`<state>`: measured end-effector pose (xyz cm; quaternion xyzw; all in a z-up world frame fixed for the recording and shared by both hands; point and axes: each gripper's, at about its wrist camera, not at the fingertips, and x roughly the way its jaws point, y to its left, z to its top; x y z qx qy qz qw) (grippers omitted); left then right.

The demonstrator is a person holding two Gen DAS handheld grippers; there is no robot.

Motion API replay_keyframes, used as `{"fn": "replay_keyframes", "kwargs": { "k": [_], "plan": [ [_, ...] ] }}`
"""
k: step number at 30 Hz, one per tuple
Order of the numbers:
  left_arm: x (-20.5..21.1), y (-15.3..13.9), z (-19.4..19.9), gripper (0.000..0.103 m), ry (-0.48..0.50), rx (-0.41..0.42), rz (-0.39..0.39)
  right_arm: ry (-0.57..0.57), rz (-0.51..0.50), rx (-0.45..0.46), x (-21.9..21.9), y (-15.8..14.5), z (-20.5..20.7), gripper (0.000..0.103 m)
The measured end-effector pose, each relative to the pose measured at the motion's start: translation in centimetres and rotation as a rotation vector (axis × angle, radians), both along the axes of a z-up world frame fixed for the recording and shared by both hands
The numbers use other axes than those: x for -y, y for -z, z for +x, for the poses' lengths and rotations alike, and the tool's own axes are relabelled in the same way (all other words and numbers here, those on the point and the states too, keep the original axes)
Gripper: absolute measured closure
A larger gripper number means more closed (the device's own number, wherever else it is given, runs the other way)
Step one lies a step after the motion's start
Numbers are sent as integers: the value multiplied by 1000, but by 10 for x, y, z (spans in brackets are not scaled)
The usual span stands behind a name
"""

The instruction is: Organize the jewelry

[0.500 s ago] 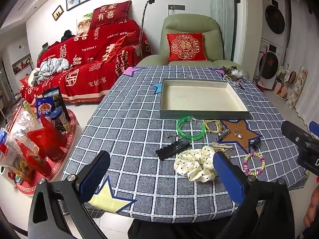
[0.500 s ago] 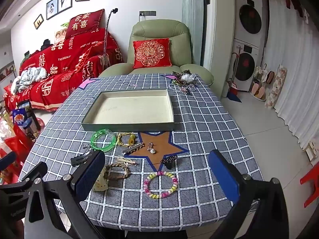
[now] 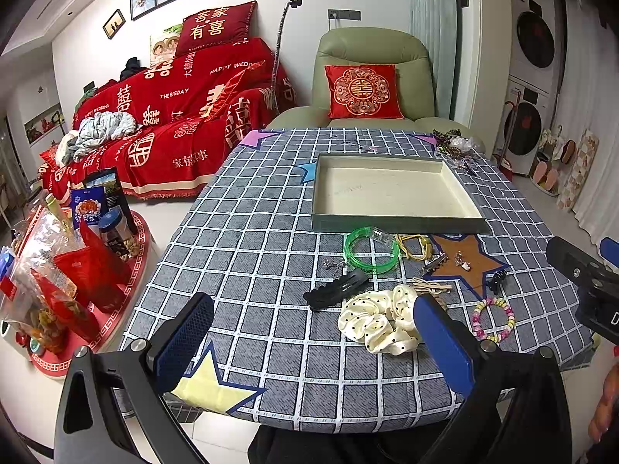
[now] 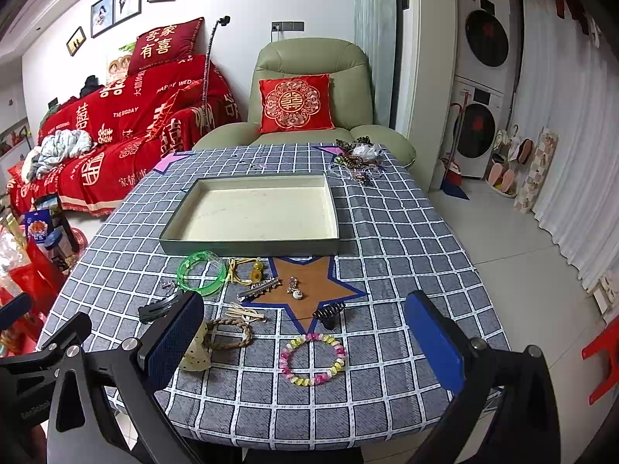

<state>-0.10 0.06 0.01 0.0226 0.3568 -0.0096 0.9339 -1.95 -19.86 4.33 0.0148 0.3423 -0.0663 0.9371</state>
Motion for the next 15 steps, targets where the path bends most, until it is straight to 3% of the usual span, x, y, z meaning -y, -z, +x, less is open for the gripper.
{"fn": "replay_keyframes", "kwargs": {
  "k": [15],
  "plan": [
    [0, -1, -1, 0, -1, 7, -4, 0, -1, 2, 0, 0, -1, 0]
  ]
}}
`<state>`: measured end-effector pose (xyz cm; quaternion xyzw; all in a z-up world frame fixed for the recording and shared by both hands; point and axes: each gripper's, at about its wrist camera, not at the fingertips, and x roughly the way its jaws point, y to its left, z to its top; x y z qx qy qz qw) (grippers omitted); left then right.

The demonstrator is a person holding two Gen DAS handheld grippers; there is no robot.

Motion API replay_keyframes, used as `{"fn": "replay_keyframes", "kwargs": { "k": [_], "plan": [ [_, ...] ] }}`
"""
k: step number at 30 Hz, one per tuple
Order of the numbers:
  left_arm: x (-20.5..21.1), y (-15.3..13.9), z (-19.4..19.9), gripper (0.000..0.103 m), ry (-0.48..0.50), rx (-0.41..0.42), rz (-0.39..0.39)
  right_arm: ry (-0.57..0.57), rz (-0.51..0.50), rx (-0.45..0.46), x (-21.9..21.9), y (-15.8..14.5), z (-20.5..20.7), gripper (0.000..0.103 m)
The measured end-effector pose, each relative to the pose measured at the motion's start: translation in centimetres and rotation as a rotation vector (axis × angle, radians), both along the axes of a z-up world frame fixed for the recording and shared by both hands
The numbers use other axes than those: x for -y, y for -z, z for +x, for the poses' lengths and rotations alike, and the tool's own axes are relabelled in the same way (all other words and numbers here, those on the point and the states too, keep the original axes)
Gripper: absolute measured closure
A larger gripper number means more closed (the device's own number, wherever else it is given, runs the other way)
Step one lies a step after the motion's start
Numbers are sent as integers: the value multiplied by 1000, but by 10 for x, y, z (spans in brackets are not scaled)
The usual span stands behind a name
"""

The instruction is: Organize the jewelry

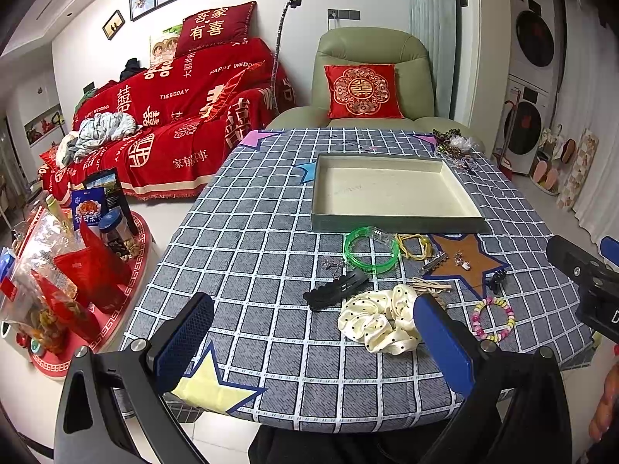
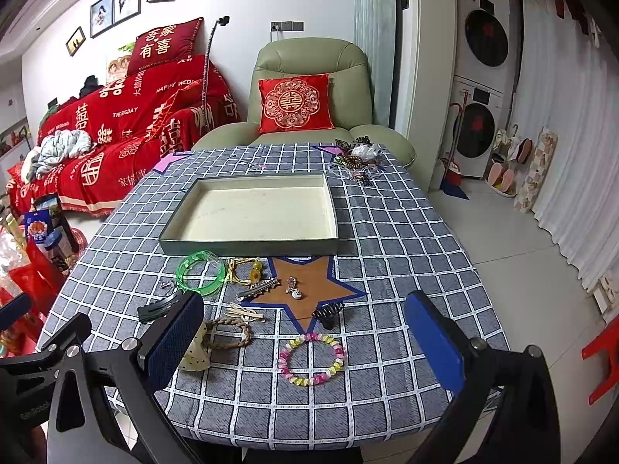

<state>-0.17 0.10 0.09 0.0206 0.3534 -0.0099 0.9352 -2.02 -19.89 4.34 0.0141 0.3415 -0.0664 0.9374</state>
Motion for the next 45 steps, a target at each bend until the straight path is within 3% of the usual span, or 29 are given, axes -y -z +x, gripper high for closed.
{"fn": "replay_keyframes", "kwargs": {
  "k": [45],
  "plan": [
    [-7, -4, 1, 0, -1, -26, -5, -1, 3, -1, 1, 2, -1, 0]
  ]
}}
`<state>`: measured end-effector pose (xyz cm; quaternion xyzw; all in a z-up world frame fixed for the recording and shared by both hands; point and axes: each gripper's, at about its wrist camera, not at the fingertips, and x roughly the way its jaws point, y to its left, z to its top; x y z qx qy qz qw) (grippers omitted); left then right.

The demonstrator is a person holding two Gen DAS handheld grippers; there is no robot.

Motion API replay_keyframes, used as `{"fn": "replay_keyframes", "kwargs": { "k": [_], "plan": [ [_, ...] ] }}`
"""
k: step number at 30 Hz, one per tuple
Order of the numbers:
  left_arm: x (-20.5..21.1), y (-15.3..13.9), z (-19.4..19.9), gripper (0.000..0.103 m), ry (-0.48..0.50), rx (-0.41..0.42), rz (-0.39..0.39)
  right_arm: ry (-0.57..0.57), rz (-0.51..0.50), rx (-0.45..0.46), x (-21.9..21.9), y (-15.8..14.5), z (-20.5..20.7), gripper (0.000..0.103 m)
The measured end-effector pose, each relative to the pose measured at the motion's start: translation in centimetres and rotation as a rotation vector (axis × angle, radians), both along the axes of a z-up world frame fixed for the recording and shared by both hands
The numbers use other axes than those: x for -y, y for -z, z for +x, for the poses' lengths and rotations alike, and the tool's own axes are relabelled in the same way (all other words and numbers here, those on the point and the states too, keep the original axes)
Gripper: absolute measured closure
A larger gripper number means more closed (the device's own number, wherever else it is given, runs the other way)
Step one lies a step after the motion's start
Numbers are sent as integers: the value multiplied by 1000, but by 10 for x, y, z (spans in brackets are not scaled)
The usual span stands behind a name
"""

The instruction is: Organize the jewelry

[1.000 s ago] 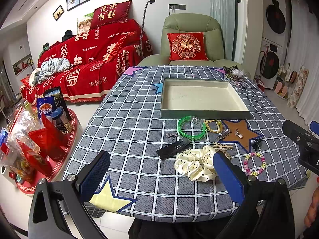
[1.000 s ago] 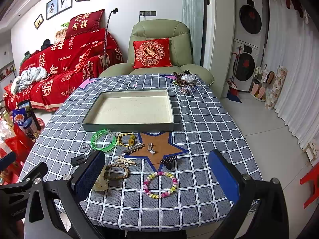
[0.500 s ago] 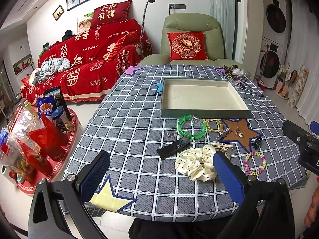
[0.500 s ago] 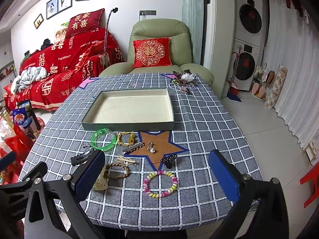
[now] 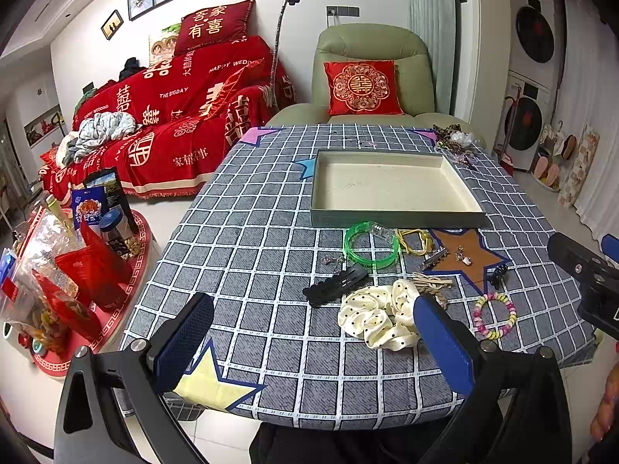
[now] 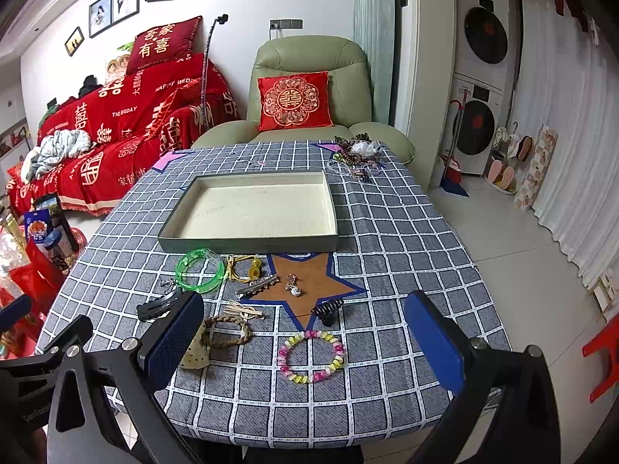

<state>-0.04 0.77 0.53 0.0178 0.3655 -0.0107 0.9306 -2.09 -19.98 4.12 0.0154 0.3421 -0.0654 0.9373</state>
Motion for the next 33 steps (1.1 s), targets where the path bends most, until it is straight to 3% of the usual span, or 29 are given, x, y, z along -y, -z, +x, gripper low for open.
{"fn": "replay_keyframes", "kwargs": {
  "k": [9, 17, 21, 23, 25, 28, 33],
  "plan": [
    [0, 0, 1, 0, 2, 2, -2, 1, -1, -1, 0, -1, 0, 0],
    [8, 16, 0, 0, 27, -54, 15, 6, 31, -10, 11, 15, 1, 0],
    [10, 27, 6, 0, 85, -104, -17, 10, 69, -31, 23, 24, 4, 0],
    [14, 36, 11, 0, 108, -91, -2, -1, 84, -46, 28, 30, 6, 0],
    [19, 44, 15, 0, 129, -102, -14, -6, 114, -65, 36, 39, 8, 0],
    [27, 57, 22, 0, 151, -112, 1, -3, 159, -166, 47, 59, 15, 0],
    [36, 76, 37, 0, 188, -179, -40, 25, 91, -266, 55, 90, 22, 0]
  ]
}}
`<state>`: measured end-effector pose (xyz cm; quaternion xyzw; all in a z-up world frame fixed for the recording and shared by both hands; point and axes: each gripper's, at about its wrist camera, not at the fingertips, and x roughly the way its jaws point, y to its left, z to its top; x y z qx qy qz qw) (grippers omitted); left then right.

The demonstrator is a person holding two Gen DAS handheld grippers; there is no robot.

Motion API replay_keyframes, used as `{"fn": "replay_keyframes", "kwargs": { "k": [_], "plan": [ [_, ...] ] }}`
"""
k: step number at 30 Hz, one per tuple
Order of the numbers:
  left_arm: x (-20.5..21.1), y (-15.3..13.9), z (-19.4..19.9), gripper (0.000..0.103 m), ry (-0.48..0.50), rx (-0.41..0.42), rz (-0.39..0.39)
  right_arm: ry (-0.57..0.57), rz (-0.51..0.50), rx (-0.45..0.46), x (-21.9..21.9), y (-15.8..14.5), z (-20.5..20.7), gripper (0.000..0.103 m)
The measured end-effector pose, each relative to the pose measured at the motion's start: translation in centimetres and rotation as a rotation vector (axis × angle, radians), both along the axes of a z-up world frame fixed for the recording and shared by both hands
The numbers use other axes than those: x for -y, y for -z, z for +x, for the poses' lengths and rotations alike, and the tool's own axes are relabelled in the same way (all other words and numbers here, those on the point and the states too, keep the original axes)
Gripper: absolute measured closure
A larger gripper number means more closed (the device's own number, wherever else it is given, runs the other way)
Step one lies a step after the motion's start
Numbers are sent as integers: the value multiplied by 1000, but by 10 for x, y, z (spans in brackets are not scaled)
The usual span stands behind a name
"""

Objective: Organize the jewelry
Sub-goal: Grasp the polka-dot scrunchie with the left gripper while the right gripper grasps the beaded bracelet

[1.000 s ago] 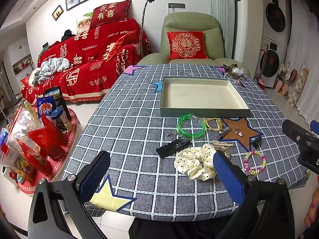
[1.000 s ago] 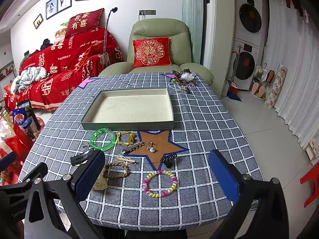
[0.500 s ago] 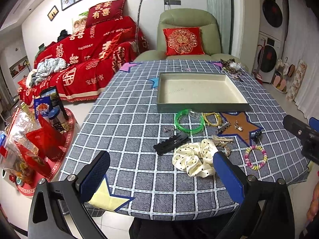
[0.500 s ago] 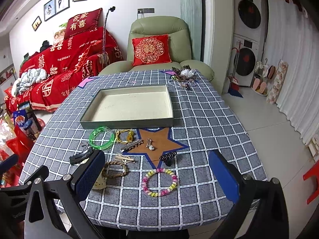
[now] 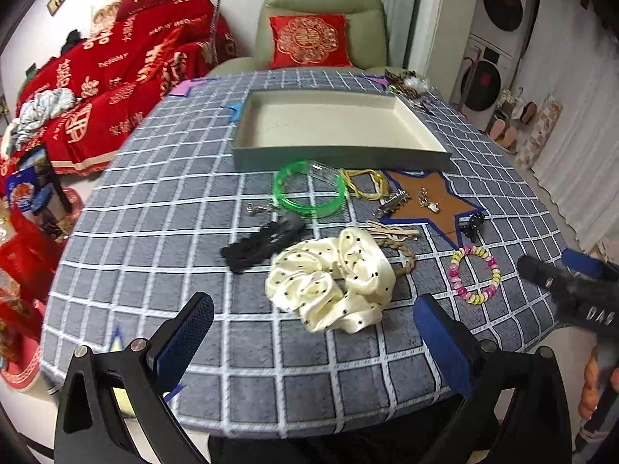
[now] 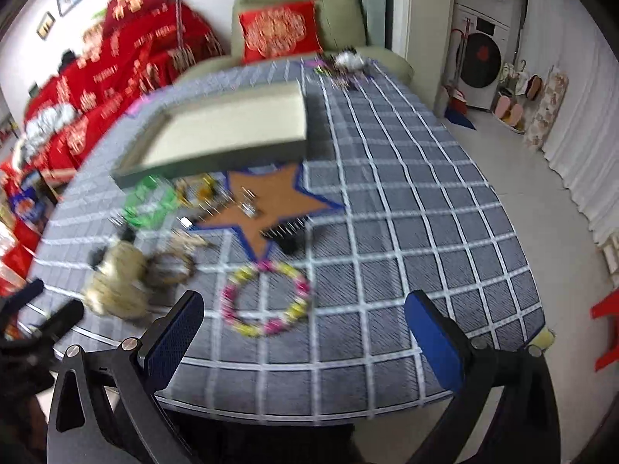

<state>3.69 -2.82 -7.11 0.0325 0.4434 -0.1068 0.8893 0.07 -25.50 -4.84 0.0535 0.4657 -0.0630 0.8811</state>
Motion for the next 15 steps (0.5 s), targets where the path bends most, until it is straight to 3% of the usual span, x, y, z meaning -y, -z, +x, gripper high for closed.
{"fn": "replay_keyframes", "kwargs": {
  "k": [5, 10, 12, 14, 15],
  "plan": [
    [11, 14, 15, 0, 19, -20, -28, 0, -24, -77, 6, 27, 8, 0],
    [25, 29, 26, 3, 39, -37, 23, -8, -31, -121, 8, 42, 24, 1],
    [27, 35, 28, 19, 44, -45, 30, -20, -28, -132, 6, 47, 29, 9],
    [29, 40, 30, 21, 48, -61, 38, -38, -28, -158, 2, 54, 31, 18],
    [28, 42, 30, 28, 48, -57, 40, -37, -29, -140, 1, 53, 31, 21]
  ]
}}
